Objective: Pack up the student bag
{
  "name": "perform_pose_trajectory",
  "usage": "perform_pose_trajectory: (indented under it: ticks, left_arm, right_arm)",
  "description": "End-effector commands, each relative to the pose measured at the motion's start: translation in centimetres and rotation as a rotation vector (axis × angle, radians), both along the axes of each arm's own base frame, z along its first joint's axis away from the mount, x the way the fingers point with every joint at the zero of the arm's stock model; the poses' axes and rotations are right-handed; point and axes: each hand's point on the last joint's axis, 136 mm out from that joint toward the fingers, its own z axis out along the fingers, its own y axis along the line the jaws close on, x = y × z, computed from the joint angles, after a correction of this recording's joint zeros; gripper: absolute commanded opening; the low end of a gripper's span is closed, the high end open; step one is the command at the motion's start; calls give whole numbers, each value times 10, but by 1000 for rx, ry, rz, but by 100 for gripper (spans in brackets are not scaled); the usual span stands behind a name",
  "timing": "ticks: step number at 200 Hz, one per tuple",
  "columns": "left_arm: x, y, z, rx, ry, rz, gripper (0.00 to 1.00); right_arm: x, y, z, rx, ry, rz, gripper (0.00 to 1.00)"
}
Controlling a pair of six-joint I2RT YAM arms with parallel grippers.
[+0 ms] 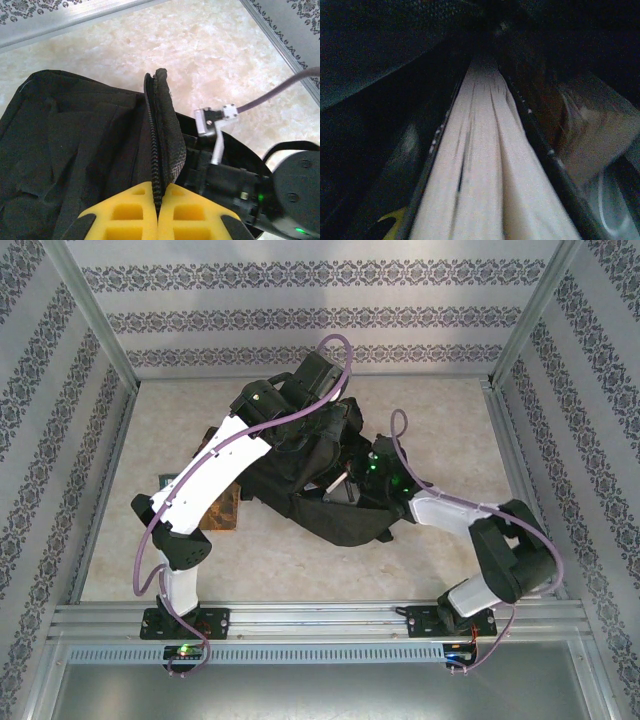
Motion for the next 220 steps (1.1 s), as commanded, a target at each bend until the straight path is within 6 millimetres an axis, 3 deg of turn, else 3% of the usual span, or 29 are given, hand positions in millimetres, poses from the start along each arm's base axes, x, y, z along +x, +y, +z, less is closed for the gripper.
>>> perform_pose_trajectory:
  ticks: [1, 32, 55, 71, 111, 148, 179, 220]
  left_arm:
    - [10, -4, 56, -162, -128, 20, 0]
    - [11, -7, 49, -161, -111, 18, 0]
    - [13, -8, 45, -159, -99, 18, 0]
    - [15, -5, 42, -160, -91, 30, 0]
    - [19, 3, 37, -165, -65, 57, 0]
    - [20, 7, 32, -152, -54, 71, 0]
    - [17, 8, 28, -149, -40, 74, 0]
    - [11, 9, 15, -161, -10, 76, 0]
  right_arm:
    - [30, 0, 18, -3, -120, -97, 18]
    - [45, 17, 3, 26, -128, -65, 29]
    - [45, 41, 15, 60, -163, 44, 41]
    - [38, 45, 23, 28, -169, 96, 51]
    - [2, 21, 34, -71, -167, 133, 61]
    - [-31, -8, 43, -227, -201, 161, 61]
    - [-51, -30, 37, -244, -142, 159, 60]
    - [-76, -59, 47, -371, -172, 151, 58]
